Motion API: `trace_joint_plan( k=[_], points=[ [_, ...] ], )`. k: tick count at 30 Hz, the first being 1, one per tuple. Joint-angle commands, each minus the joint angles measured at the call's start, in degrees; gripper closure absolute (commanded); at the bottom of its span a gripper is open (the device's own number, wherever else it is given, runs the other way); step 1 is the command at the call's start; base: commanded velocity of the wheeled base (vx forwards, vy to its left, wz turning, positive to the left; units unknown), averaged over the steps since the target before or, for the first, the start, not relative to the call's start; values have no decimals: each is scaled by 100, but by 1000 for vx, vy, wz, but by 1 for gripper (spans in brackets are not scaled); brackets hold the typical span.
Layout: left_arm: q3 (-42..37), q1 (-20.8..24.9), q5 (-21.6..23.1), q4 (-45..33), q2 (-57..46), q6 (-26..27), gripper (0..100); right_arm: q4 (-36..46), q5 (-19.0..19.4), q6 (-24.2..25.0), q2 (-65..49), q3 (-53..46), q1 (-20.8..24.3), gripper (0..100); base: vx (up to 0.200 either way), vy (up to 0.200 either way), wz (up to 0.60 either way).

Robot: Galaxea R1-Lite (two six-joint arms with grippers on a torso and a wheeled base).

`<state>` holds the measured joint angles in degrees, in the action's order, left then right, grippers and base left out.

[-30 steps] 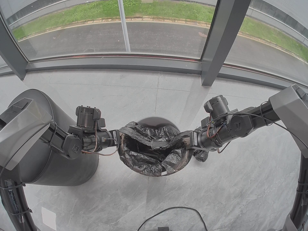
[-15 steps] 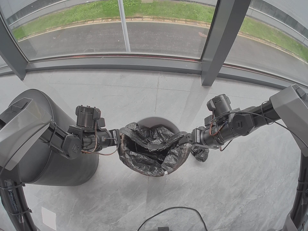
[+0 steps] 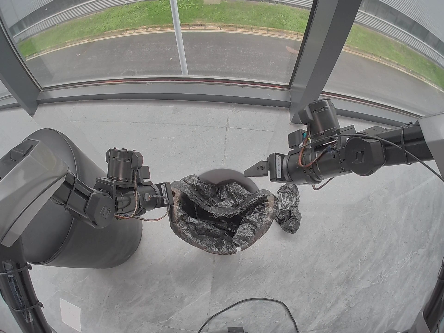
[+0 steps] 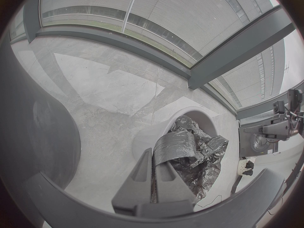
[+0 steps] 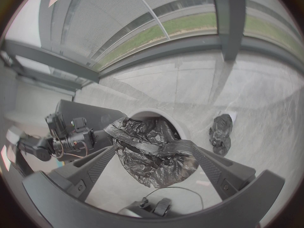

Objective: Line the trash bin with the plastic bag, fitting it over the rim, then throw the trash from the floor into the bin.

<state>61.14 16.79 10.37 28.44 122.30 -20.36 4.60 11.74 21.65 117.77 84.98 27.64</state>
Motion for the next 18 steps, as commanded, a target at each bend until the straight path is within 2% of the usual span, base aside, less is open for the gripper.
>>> trace_joint_plan(
  k=[1, 3, 4, 6, 10, 15, 18],
  points=[
    [4, 9, 8, 4, -57, -38, 100, -38, -1288, -803, 642, 423, 1016, 0, 0, 0, 0],
    [4, 18, 8, 4, -57, -38, 100, -55, -1886, -1014, 1020, 563, 1191, 0, 0, 0, 0],
    [4, 18, 8, 4, -57, -38, 100, -55, -1886, -1014, 1020, 563, 1191, 0, 0, 0, 0],
    [-5, 18, 8, 12, -57, -38, 100, -64, -2352, -1356, 1441, 774, 1315, 0, 0, 0, 0],
    [-5, 9, 8, 12, -57, -38, 100, -196, -2659, -1910, 1767, 1029, 1341, 0, 0, 0, 0],
    [4, 0, 0, 12, -48, -38, 100, -363, -2818, -2183, 1802, 1003, 1587, 0, 0, 0, 0],
    [-14, 0, -9, 12, -48, -47, 100, -389, -3055, -2376, 1855, 1003, 1657, 0, 0, 0, 0]
  ],
)
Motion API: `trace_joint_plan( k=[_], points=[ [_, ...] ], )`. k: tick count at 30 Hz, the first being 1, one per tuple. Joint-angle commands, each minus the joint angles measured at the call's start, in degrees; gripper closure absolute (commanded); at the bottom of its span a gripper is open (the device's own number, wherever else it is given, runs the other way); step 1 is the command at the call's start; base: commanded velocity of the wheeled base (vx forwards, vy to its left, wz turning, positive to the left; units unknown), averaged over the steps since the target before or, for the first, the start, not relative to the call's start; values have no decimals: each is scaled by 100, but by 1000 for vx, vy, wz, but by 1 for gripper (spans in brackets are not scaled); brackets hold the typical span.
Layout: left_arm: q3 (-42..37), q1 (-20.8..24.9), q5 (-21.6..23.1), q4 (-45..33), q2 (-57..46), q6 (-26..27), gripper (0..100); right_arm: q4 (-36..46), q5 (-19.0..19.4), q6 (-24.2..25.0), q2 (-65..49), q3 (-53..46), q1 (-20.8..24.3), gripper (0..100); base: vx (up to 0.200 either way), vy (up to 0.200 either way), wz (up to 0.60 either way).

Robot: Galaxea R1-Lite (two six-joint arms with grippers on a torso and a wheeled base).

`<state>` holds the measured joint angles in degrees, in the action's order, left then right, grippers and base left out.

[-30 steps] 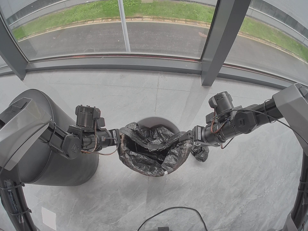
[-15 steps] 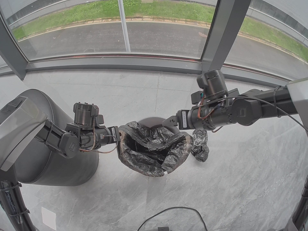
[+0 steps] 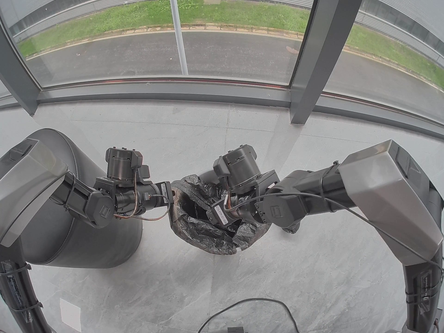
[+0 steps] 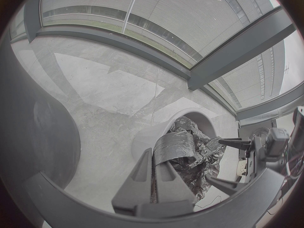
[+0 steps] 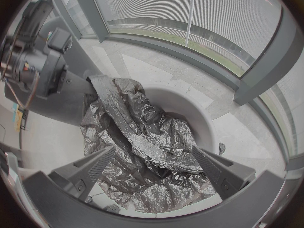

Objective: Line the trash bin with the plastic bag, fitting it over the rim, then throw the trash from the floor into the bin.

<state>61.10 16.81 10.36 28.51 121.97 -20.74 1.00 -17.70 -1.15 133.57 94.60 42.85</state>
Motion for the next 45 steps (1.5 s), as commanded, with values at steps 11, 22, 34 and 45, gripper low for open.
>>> trace_joint_plan(
  k=[11, 22, 34, 45],
  points=[
    [-19, -2, -17, 5, -24, -9, 100, -47, -304, -272, 556, 111, 215, 0, 0, 0, 0],
    [-19, -2, -17, 5, -41, -9, 100, -610, -295, -571, 1215, 639, 136, 0, 0, 0, 0],
    [-28, -2, -17, -4, -33, -9, 100, -944, -366, -518, 1444, 1017, -66, 100, 0, 0, 0],
    [-72, -2, -17, 40, -41, -36, 100, -944, -445, -501, 1136, 973, -119, 100, 0, 0, 0]
  ],
)
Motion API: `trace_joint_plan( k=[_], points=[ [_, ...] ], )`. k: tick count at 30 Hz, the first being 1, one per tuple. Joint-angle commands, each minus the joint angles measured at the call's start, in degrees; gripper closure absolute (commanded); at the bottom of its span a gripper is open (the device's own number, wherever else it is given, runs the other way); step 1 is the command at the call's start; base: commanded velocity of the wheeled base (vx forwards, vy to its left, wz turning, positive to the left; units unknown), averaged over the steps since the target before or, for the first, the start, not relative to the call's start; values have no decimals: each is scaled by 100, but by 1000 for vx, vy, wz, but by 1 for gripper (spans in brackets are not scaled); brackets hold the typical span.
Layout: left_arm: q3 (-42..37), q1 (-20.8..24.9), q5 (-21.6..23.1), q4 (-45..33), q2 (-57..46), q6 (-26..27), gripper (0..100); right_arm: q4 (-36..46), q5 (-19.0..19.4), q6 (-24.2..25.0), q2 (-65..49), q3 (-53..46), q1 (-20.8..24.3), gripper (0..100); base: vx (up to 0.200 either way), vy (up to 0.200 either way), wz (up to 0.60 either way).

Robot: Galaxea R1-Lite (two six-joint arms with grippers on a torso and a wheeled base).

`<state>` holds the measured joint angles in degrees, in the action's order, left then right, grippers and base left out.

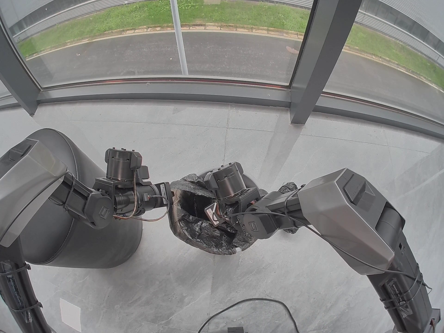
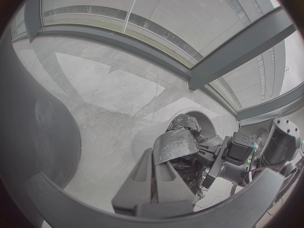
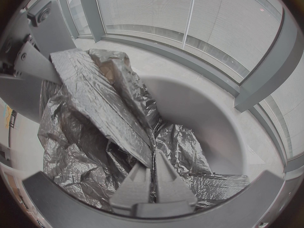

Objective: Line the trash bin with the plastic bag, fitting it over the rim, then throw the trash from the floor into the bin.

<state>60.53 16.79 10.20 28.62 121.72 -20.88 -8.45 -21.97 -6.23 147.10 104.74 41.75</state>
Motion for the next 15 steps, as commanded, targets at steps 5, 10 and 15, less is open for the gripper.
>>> trace_joint_plan(
  k=[5, 10, 15],
  points=[
    [-15, 0, -1, 47, -17, -39, 100, 19, -238, -45, -586, -270, -9, 100, 0, 0, 0],
    [-15, 0, -1, 47, -17, -47, 100, 63, -238, -80, -1017, -543, -44, 100, 0, 0, 0],
    [-23, 9, -1, 47, -17, -47, 100, 45, -361, -203, -1070, -604, -88, 100, 0, 0, 0]
  ],
)
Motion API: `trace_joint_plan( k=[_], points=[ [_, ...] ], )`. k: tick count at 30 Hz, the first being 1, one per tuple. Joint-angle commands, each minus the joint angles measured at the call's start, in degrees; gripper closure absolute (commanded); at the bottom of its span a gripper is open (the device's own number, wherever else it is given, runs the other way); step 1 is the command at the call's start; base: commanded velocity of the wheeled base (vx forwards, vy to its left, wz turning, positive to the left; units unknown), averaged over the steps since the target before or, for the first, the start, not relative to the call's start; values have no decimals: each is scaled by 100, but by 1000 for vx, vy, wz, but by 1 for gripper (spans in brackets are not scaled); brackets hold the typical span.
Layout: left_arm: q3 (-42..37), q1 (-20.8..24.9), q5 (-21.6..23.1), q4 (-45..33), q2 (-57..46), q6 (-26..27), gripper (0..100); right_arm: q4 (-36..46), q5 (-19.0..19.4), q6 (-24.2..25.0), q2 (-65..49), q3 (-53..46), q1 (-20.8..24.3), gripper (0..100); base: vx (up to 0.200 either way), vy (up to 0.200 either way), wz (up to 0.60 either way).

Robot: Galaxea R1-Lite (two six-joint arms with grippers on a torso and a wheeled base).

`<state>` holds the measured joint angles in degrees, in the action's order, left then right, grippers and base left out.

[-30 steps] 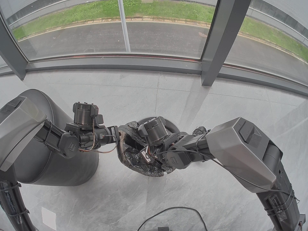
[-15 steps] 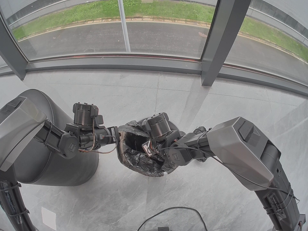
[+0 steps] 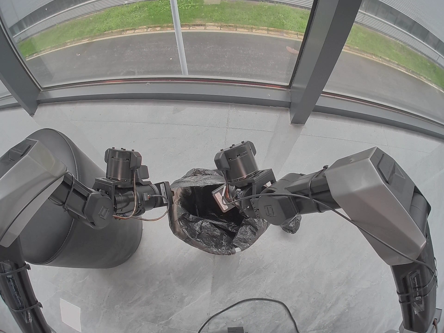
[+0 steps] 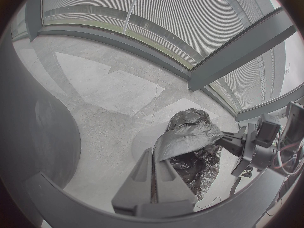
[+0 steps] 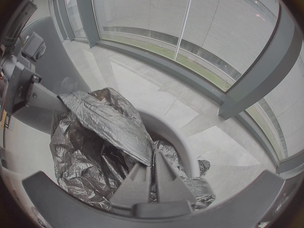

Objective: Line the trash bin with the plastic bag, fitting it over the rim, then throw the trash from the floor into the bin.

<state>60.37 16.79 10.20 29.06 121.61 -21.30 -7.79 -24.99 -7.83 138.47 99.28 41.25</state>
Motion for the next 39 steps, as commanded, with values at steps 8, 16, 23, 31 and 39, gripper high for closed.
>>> trace_joint_plan(
  k=[8, 16, 23, 31, 39],
  points=[
    [-16, -9, 17, 12, 3, -6, 100, -65, -199, -211, -242, 48, -170, 100, 0, 0, 0],
    [80, -18, 43, 21, 55, 12, 100, -65, -199, -211, 31, 549, -416, 100, 0, 0, 0],
    [370, -97, 52, 161, 240, 12, 100, -82, -190, -184, 242, 803, -531, 100, 0, 0, 0],
    [555, -176, 52, 214, 381, 20, 100, -592, -146, -290, 558, 1006, -627, 100, 0, 0, 0],
    [608, -176, 52, 223, 425, 38, 100, -671, -120, -272, 725, 1120, -671, 100, 0, 0, 0]
  ],
)
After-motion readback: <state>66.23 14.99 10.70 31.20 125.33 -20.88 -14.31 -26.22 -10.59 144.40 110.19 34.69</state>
